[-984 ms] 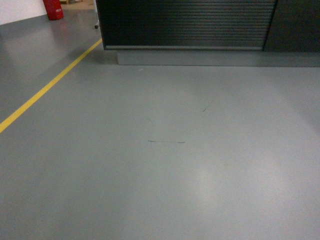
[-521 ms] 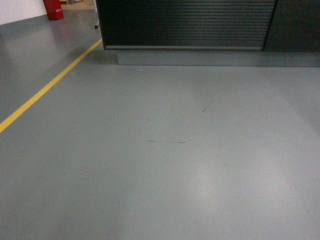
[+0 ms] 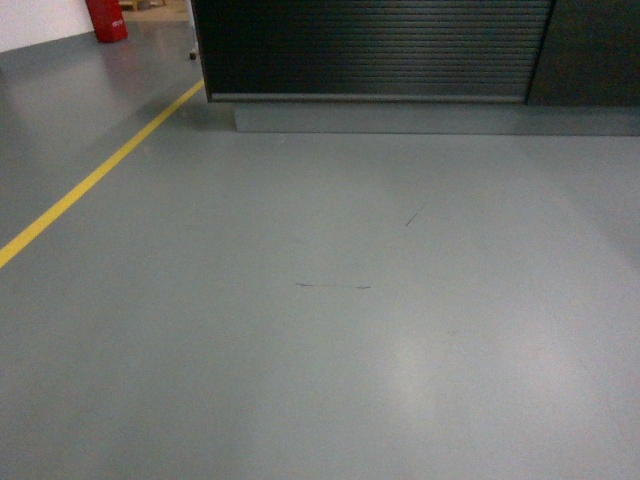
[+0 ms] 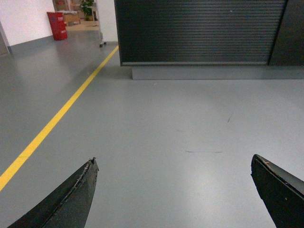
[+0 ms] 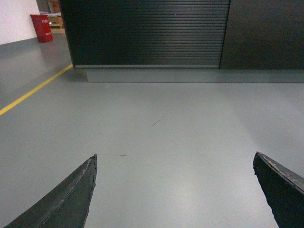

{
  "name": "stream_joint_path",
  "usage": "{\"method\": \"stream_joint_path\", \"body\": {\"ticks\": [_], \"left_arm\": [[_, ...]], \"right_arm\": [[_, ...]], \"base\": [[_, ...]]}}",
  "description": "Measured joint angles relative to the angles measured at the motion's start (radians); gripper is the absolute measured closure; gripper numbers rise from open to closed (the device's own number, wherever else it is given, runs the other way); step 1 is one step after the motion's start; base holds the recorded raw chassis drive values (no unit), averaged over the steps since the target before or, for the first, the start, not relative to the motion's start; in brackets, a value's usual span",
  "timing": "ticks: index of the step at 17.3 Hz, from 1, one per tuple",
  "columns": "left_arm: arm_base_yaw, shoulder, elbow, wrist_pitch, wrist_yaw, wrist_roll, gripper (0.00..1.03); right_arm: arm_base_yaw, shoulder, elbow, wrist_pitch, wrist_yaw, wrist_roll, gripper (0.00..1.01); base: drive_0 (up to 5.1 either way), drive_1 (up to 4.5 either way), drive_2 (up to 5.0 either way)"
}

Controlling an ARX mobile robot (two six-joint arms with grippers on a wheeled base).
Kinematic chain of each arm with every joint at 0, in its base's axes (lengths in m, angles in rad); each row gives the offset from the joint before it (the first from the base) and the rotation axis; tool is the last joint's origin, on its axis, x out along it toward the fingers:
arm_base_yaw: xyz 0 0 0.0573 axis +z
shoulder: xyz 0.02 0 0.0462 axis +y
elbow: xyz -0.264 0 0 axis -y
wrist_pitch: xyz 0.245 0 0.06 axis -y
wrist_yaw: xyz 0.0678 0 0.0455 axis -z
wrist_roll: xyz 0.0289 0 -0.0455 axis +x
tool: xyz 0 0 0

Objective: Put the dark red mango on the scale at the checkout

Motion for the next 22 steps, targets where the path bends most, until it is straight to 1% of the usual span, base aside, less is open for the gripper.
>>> {"method": "stream_joint_path", "body": {"ticks": [22], "left_arm": [[0.0,0.0,0.0,-0.004,0.0,0.0,0.05]], "right_arm": [[0.0,0.0,0.0,-0.002,0.0,0.0,0.03]], "base": [[0.1,4.42,-4.2]]}}
